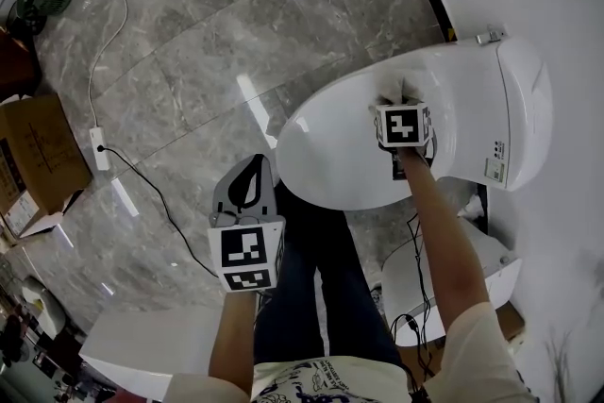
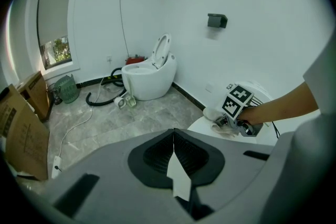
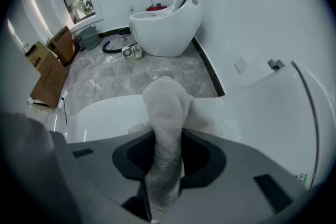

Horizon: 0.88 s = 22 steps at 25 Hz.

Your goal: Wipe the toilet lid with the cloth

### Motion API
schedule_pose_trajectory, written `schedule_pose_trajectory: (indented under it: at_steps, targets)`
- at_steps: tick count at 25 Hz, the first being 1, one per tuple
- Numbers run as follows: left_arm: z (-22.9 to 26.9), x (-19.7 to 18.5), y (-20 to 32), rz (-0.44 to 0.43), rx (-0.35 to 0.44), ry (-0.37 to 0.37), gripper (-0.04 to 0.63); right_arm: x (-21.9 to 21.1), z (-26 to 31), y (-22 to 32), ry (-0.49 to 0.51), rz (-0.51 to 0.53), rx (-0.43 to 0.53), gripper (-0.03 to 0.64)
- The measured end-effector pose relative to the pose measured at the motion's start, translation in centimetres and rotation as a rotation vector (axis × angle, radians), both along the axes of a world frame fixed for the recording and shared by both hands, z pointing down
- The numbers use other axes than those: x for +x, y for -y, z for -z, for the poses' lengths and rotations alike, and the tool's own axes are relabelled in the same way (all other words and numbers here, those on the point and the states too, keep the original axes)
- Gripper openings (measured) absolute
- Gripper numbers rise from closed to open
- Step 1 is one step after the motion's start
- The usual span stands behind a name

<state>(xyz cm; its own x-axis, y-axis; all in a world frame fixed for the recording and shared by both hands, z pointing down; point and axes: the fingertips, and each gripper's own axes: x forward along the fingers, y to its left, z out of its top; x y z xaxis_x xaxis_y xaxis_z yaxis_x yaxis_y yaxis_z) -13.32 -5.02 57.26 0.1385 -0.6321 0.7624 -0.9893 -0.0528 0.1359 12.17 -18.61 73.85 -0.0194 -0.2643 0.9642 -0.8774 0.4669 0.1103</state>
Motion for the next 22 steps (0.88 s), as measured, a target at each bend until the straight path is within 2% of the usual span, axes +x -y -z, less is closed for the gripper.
schedule_pose_trajectory:
  at_steps: [7,22]
  targets:
    - [-0.1,-0.5,-1.0,0.043,-0.004,0.005,0.009,-4.2,0.0,-1.9,0.057,0.042,-0.001,0.104]
    - [-0.3,-1.3,-3.0,0.123,-0.015,0.02,0.009,-12.8,-0.7,-9.0,0.183,0.161,-0.068,0.106]
